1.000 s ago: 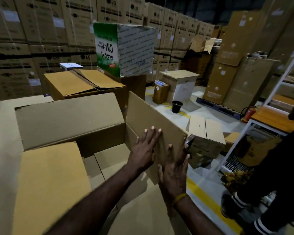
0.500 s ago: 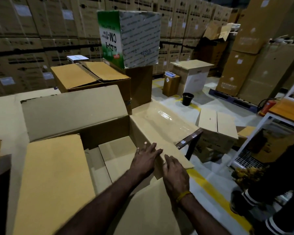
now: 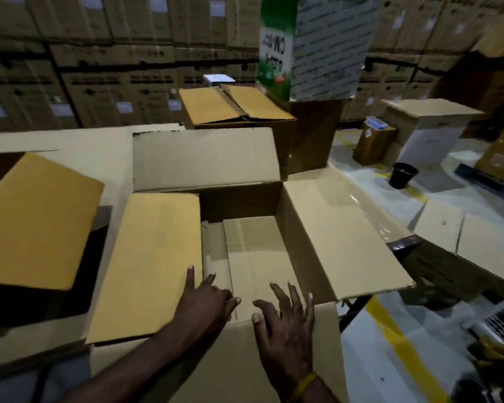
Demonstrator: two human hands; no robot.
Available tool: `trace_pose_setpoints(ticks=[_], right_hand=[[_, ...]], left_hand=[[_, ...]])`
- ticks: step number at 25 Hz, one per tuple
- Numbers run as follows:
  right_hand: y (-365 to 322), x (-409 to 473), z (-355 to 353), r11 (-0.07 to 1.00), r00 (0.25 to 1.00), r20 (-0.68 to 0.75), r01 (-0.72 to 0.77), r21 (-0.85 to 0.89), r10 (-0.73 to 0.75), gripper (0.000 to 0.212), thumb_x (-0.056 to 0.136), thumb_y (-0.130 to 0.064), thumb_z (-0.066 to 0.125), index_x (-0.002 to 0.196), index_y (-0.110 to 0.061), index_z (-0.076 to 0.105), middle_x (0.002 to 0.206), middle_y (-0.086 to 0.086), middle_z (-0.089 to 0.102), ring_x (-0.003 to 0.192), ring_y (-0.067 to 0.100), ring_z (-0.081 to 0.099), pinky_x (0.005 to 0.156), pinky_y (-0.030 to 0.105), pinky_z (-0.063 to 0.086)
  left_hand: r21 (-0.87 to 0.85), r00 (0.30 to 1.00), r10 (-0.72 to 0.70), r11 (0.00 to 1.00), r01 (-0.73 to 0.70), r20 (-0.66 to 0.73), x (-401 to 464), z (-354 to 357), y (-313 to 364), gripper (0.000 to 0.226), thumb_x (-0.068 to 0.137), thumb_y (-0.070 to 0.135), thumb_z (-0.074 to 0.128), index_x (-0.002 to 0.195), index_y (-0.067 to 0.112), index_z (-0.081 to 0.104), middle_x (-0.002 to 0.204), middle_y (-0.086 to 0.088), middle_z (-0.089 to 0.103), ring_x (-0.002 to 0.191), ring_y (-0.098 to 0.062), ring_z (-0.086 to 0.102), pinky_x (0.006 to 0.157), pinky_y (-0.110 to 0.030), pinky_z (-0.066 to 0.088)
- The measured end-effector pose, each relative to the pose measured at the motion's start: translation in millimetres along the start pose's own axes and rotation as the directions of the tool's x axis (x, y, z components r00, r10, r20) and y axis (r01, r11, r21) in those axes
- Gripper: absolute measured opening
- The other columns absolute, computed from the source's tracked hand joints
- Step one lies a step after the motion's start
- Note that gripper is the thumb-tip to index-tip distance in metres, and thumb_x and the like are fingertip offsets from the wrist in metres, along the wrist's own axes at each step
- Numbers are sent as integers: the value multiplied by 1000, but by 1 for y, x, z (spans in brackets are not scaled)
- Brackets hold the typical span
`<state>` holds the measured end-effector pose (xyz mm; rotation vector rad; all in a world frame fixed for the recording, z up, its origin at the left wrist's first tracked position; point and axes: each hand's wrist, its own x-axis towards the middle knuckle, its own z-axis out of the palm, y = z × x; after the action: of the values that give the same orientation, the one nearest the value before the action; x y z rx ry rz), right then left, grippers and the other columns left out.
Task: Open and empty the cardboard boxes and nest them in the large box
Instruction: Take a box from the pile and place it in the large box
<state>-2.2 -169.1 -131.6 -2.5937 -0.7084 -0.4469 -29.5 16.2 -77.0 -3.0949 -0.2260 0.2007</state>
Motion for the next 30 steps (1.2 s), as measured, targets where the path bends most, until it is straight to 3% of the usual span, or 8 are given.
trace_pose_setpoints(ticks=[9, 12, 14, 17, 19, 22, 27, 30], right_hand=[[-49, -10, 12, 990, 976, 169, 140, -25, -134, 50, 90, -68, 40, 129, -41, 54, 155, 2, 37, 149, 32, 21, 116, 60, 10], [-95, -16, 28, 972, 947, 223, 237, -1, -231, 60, 82, -63, 55, 135, -38, 48, 155, 2, 35, 145, 31, 31, 113, 58, 13], [-135, -20, 37, 950, 915, 264, 311, 19, -305, 79, 76, -55, 61, 147, -29, 38, 157, 4, 32, 143, 32, 36, 112, 58, 15], [-186, -21, 43, 922, 883, 274, 385, 41, -381, 82, 80, -46, 53, 155, -26, 27, 162, 5, 26, 148, 28, 26, 113, 56, 14], [-213, -20, 48, 908, 863, 291, 416, 50, -412, 83, 79, -43, 49, 156, -26, 24, 162, 4, 27, 150, 28, 21, 114, 56, 12], [-230, -23, 52, 917, 871, 287, 389, 91, -398, 84, 80, -42, 49, 156, -31, 17, 159, -2, 33, 147, 27, 25, 114, 55, 13], [-232, -27, 53, 916, 887, 233, 395, 65, -399, 68, 92, -43, 45, 154, -44, 17, 152, -4, 42, 143, 26, 35, 114, 53, 12], [-229, -26, 56, 914, 886, 231, 405, 34, -402, 58, 98, -47, 41, 153, -44, 21, 147, -2, 46, 140, 27, 40, 114, 52, 14]], left_hand=[[172, 975, -55, 981, 93, -213, -35, -43, -17, 45, 95, 37, 55, 140, 29, 49, 156, -8, 33, 152, -34, -3, 113, -62, -13], [168, 921, 60, 986, 7, -386, -60, -50, -47, 63, 65, 36, 87, 123, 32, 63, 147, -6, 48, 149, -38, 15, 115, -65, 5], [176, 841, 112, 984, -21, -530, -75, -48, -73, 63, 61, 23, 88, 119, 30, 64, 146, -5, 51, 147, -38, 23, 113, -67, 19], [173, 652, 124, 985, 11, -748, -91, -52, -102, 71, 72, 4, 63, 138, 27, 51, 158, -7, 34, 149, -37, 19, 113, -66, 22], [141, 598, 72, 988, 69, -798, -101, -50, -120, 83, 74, -4, 51, 150, 27, 37, 163, -9, 20, 150, -36, 14, 114, -64, 23], [118, 578, -15, 975, 191, -816, -118, -32, -151, 91, 76, -8, 63, 155, 19, 28, 165, -13, -4, 151, -37, 3, 119, -59, 16], [-60, 557, -297, 913, 404, -776, -142, -12, -187, 79, 90, 25, 65, 156, 10, 24, 161, -22, -18, 149, -39, -13, 120, -57, 4], [-206, 523, -462, 857, 473, -716, -153, -7, -189, 77, 87, 31, 69, 153, 14, 34, 161, -21, -18, 149, -40, -16, 121, -57, 2]])
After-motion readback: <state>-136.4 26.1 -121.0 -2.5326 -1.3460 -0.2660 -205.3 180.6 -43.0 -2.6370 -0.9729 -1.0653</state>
